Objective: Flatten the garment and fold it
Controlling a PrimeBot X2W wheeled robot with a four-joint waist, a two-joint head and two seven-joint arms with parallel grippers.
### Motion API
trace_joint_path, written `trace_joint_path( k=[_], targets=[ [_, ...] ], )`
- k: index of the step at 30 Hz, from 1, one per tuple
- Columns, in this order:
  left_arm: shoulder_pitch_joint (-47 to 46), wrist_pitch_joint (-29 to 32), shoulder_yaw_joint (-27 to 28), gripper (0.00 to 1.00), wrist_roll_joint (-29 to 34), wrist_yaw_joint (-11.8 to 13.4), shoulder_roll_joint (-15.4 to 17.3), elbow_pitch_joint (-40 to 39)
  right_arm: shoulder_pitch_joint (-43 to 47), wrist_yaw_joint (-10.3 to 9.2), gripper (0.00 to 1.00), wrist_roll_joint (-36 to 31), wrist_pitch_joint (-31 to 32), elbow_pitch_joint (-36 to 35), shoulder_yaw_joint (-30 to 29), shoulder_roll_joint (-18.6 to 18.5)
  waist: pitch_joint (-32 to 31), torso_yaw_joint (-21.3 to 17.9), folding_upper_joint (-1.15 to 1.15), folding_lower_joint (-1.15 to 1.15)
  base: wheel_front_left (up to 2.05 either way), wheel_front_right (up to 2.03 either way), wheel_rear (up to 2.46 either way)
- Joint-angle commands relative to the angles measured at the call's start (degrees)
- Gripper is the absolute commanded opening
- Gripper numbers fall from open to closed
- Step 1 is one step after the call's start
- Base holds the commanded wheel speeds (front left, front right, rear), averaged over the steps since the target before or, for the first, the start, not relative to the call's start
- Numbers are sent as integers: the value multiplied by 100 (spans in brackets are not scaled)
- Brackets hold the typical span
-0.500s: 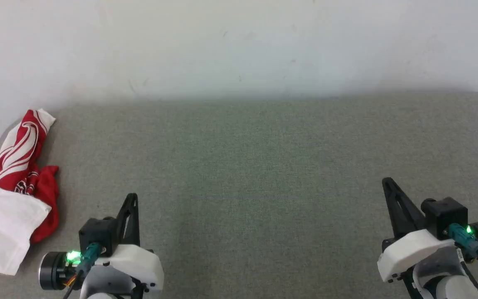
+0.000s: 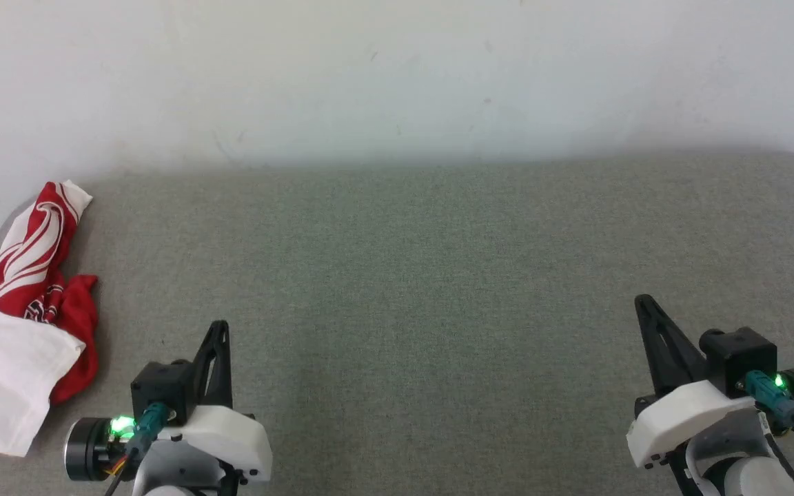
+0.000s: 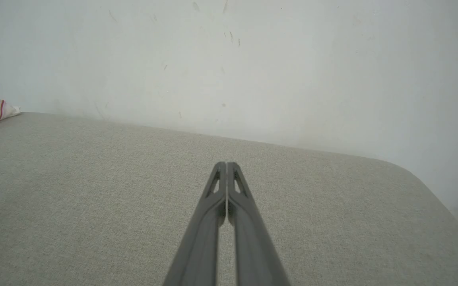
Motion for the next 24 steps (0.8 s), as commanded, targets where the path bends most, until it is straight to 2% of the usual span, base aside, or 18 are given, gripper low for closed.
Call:
trace_joint_path(
  k=[1, 3, 4, 24],
  targets=[
    [-77, 1, -4, 0, 38, -46, -13, -30, 35, -4, 0, -36, 4, -38, -5, 24, 0, 0, 0, 0, 0, 0, 0],
    [-77, 1, -4, 0, 38, -46, -13, -30, 35, -4, 0, -36, 4, -38, -5, 24, 0, 0, 0, 0, 0, 0, 0],
    [0, 0, -2, 100, 0, 0, 0, 0, 0, 0, 100, 0, -1, 0, 0, 0, 0, 0, 0, 0, 0, 0, 0],
    [-52, -194, -31, 100, -85, 153, -2, 14, -1, -1, 100, 293, -194, -78, -95, -2, 31, 31, 0, 0, 0, 0, 0]
  ],
)
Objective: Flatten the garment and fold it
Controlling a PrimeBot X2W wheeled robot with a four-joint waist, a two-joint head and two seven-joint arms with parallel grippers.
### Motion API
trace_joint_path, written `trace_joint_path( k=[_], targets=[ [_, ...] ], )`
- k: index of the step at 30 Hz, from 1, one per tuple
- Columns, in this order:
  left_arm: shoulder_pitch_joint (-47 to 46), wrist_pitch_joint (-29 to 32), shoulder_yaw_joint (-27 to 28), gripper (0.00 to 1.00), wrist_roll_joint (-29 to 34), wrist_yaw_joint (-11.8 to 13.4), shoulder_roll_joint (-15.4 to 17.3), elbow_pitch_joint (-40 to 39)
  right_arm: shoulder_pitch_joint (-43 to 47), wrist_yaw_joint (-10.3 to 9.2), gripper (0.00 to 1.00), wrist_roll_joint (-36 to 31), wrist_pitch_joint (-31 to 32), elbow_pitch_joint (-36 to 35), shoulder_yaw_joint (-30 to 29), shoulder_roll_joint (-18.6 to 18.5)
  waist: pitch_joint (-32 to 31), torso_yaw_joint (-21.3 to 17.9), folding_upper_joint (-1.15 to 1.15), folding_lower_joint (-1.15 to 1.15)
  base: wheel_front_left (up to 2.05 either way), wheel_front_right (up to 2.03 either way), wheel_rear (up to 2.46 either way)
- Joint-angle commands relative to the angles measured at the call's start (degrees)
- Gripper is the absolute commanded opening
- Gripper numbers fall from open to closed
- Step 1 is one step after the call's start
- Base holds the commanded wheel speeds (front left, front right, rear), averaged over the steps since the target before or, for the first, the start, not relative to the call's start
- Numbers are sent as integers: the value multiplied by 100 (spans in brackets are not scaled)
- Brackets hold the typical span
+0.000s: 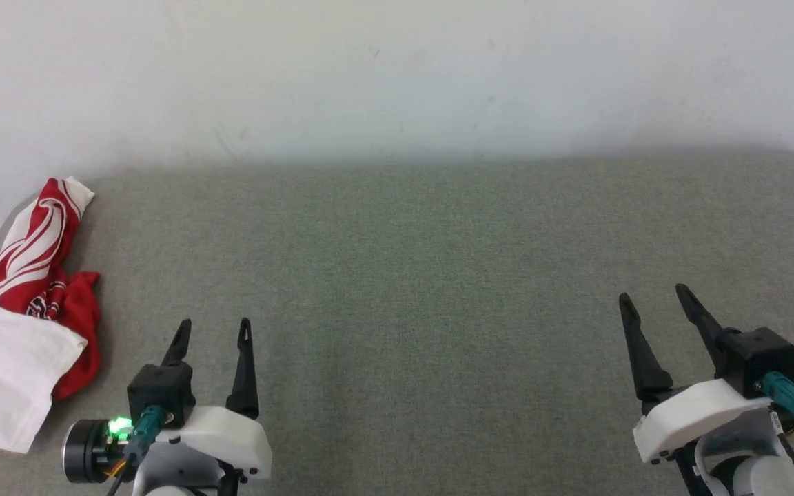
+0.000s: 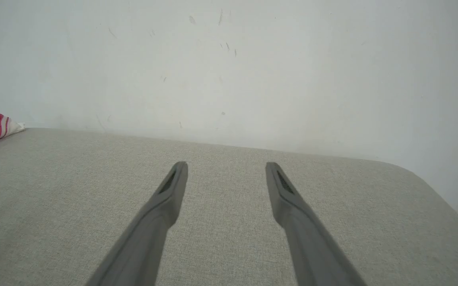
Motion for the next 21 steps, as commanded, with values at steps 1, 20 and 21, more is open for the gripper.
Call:
trace_joint_path(
  k=[1, 20, 21],
  targets=[
    [-57, -49, -12, 100, -43, 44, -3, 0, 1, -1, 100, 72, -47, -49, -16, 4, 3, 11, 0, 0, 0, 0, 0],
    [-114, -277, 20, 100, -123, 231, -5, -53, 4, -1, 100, 363, -274, -170, -61, 8, 71, 414, 0, 0, 0, 0, 0],
    [-115, -289, 21, 100, -127, 241, -5, -57, 6, -1, 100, 378, -286, -174, -63, 9, 74, 443, 0, 0, 0, 0, 0]
  ],
)
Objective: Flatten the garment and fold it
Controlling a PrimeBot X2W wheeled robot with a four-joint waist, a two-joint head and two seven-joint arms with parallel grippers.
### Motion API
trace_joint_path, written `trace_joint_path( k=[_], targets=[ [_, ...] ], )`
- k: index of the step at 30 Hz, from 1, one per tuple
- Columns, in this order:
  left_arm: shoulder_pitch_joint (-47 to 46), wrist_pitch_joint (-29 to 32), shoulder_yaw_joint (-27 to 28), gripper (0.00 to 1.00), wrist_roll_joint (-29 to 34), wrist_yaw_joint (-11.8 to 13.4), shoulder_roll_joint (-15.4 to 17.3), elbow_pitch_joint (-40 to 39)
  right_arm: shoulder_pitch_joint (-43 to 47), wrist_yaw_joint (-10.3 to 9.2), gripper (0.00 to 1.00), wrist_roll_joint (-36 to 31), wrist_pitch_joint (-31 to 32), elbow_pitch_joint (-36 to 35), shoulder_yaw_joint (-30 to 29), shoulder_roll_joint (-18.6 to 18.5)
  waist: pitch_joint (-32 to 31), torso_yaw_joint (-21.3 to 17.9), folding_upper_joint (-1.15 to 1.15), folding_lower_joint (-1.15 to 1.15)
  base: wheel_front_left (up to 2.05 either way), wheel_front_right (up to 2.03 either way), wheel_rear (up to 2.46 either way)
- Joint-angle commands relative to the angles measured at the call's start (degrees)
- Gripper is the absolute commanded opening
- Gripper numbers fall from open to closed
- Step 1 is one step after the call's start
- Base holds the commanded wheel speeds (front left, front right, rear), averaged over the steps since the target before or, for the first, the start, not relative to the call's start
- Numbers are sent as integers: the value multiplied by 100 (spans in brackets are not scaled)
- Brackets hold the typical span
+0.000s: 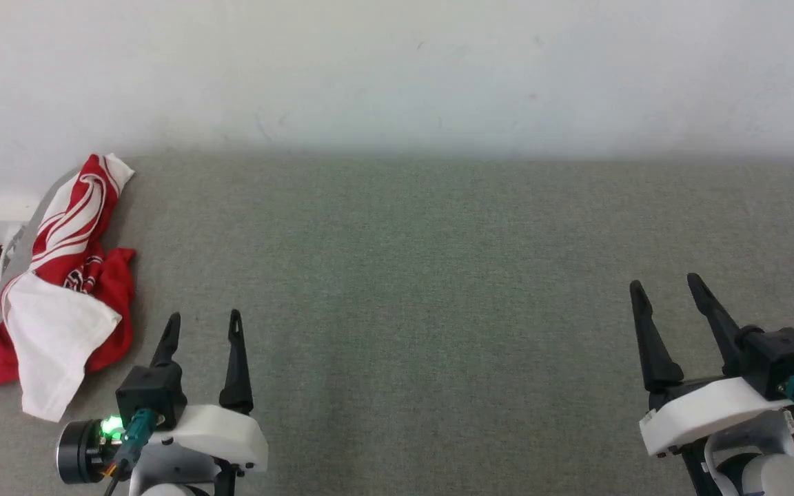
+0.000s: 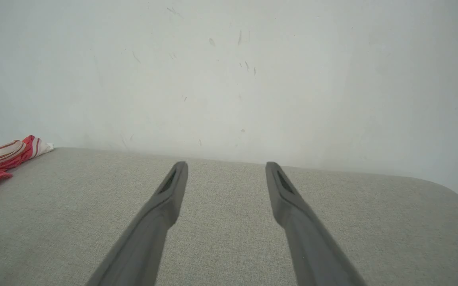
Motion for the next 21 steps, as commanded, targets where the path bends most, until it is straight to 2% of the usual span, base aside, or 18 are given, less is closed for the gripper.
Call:
trace_joint_path(
  k=[1, 21],
  targets=[
    [-96, -51, 10, 100, -18, 48, -5, -35, 7, -1, 100, 61, -50, -45, -6, 9, 13, 62, 0, 0, 0, 0, 0],
    [-131, -291, 51, 100, -151, 257, -7, -69, 32, -2, 100, 282, -289, -53, -57, 14, 56, 810, 0, 0, 0, 0, 0]
  ],
)
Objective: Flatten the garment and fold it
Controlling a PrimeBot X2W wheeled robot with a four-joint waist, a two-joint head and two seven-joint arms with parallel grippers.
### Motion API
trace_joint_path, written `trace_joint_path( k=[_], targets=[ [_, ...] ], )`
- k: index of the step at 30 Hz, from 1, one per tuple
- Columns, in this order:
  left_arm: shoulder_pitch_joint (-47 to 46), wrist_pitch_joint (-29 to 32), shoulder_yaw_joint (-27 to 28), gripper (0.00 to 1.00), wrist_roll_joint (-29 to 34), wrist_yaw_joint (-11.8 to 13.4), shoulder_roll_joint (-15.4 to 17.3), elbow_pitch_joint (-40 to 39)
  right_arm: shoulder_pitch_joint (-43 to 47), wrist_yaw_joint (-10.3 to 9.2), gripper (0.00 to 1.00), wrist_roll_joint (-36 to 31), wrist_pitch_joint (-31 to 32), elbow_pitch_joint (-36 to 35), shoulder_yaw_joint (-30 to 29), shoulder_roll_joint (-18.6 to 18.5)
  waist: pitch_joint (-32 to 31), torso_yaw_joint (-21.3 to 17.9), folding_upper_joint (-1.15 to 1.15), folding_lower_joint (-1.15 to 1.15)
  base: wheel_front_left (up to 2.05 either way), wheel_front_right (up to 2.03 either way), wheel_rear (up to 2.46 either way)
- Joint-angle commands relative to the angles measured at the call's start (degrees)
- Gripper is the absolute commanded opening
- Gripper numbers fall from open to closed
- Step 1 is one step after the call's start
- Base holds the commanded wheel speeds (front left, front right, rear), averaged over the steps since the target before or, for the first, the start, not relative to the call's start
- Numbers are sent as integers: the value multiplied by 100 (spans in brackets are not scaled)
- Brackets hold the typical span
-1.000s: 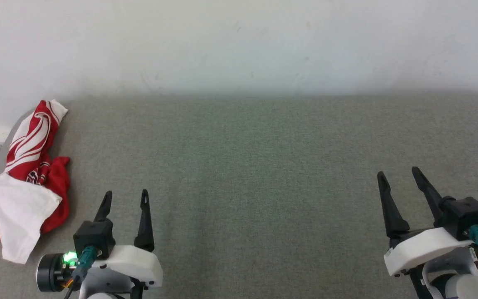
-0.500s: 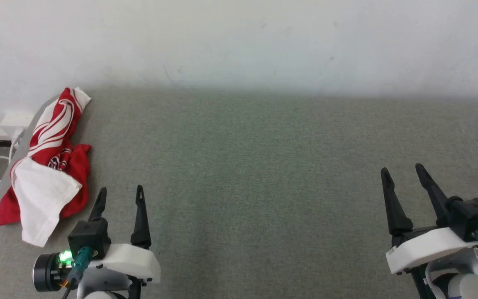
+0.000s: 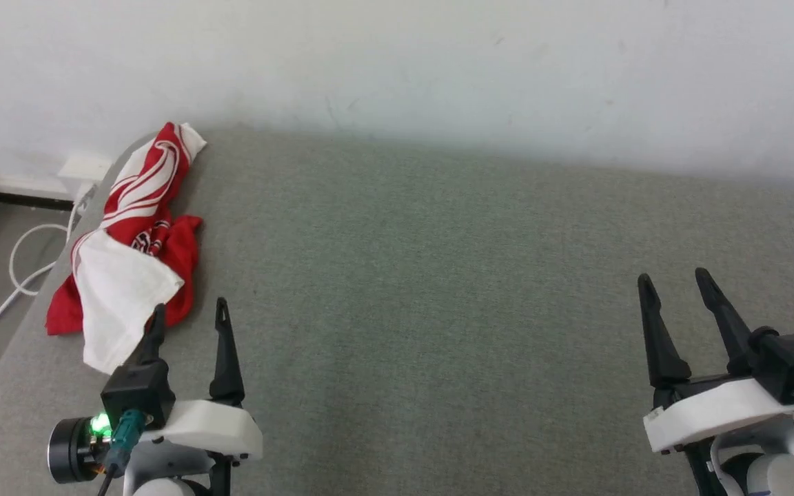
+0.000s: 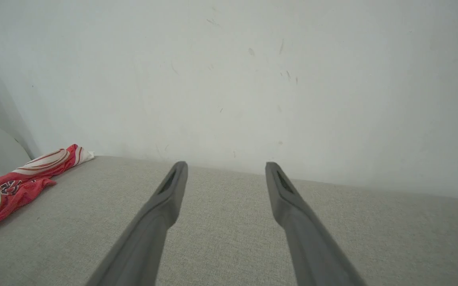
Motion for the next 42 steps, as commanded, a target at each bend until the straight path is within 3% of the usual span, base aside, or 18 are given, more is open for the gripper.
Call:
trace_joint_path(
  k=[1, 34, 42],
  targets=[
    [-59, -52, 26, 100, -37, 55, -7, -25, 32, -2, 100, 61, -49, -34, -22, 13, 4, 121, 0, 0, 0, 0, 0],
    [-47, -436, 172, 100, -299, 350, -10, -41, 95, -3, 100, 387, -431, -117, -38, 20, 64, 1213, 0, 0, 0, 0, 0],
    [-330, -532, 340, 100, -341, 142, -11, 131, 43, -3, 100, 434, -527, -163, -56, 22, 194, 1343, 0, 0, 0, 0, 0]
  ],
)
